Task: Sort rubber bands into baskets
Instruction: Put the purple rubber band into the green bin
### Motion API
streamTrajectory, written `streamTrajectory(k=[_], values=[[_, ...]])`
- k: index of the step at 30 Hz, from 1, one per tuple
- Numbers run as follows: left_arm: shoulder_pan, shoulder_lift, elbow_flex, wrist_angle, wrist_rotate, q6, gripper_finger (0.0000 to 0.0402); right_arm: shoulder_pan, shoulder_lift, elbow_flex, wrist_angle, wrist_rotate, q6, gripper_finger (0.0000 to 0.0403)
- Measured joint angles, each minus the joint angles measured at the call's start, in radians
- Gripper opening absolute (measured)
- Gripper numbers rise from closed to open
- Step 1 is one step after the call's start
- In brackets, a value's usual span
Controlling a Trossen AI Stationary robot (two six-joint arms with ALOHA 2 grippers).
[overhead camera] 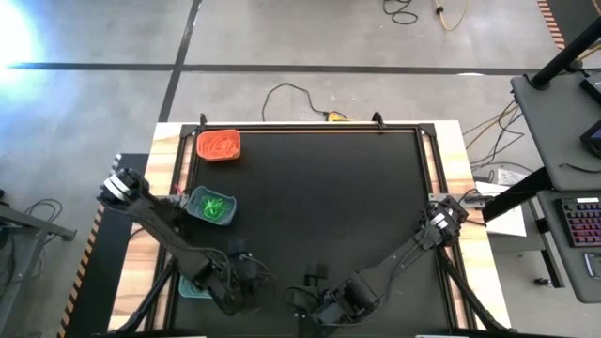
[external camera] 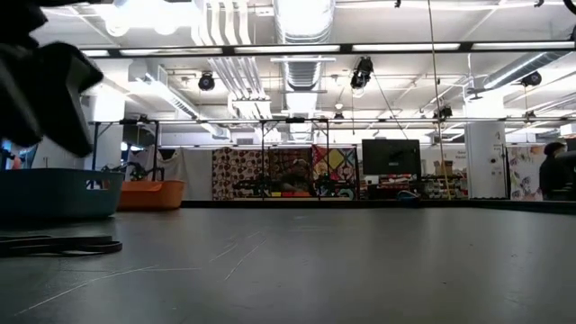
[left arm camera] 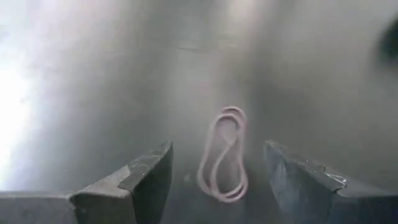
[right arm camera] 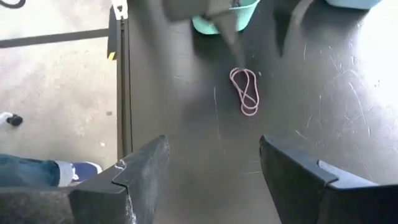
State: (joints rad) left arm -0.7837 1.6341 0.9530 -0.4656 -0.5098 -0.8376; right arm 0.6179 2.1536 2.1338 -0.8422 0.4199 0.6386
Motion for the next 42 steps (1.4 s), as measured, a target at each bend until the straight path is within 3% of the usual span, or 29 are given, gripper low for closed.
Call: streamTrajectory(k=[8, 16, 19, 23, 30, 36, 42], values=[[0.009, 0.135, 0.015, 0.075, 0.044, 0.025, 0.0233, 0.008, -0.001, 0.0, 0.0, 0.0, 0.043, 0.0232], [0.025, 0.208, 0.02, 0.083, 0.065, -0.056, 0.0233, 0.012, -0.001, 0.0, 0.014, 0.0, 0.098, 0.0226], [0.033, 0.231, 0.02, 0.09, 0.132, -0.07, 0.0227, 0.017, -0.001, -0.001, 0.014, 0.0, 0.125, 0.0226], [0.034, 0.244, 0.022, 0.092, 0.167, -0.071, 0.0171, 0.031, -0.001, -0.001, 0.014, 0.0, 0.129, 0.0226], [0.036, 0.244, 0.022, 0.074, 0.158, -0.183, 0.0017, 0.075, -0.027, 0.015, -0.042, -0.002, 0.165, 0.0226], [0.037, 0.219, 0.034, 0.027, 0.173, -0.242, 0.0002, 0.116, -0.051, 0.017, -0.202, -0.002, 0.234, 0.0226], [0.028, 0.147, 0.159, -0.174, 0.19, -0.221, 0.0, 0.127, -0.052, 0.005, -0.315, 0.0, 0.32, 0.0226]])
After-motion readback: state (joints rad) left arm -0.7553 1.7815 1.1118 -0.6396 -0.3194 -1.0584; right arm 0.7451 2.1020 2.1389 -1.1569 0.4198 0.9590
